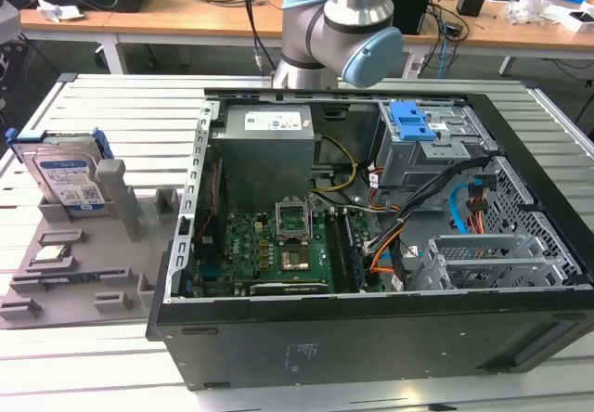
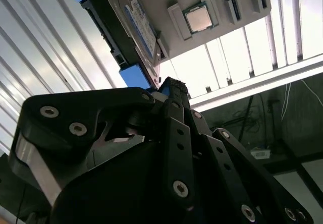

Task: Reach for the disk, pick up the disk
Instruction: 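Pick up the disk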

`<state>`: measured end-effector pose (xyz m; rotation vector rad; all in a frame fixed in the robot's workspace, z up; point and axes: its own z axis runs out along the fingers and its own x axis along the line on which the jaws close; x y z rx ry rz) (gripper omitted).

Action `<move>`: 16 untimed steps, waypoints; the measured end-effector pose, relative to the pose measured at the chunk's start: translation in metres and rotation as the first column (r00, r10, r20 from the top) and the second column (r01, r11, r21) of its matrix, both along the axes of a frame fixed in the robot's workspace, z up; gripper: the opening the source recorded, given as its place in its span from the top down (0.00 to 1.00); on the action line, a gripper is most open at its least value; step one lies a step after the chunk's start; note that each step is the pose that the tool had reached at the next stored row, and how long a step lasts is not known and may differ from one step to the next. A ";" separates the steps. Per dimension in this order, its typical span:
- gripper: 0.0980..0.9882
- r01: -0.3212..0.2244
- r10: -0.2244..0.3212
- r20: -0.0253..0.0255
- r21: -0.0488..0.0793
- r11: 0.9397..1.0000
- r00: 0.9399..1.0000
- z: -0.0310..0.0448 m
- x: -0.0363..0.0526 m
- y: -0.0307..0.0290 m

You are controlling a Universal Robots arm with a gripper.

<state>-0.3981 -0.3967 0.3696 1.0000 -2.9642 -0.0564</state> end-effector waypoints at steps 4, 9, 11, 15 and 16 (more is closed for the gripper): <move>0.99 -0.055 0.055 0.000 0.000 0.998 0.998 0.0000 0.0000 0.0000; 0.99 -0.106 0.106 0.000 0.000 0.994 0.994 0.0000 0.0000 0.0000; 0.99 -0.125 0.125 0.000 0.000 0.992 0.992 0.0000 0.0000 0.0000; 0.99 -0.156 0.156 0.000 0.000 0.988 0.988 0.0000 0.0000 0.0000; 0.99 -0.166 0.166 0.000 0.000 0.986 0.986 0.0000 0.0000 0.0000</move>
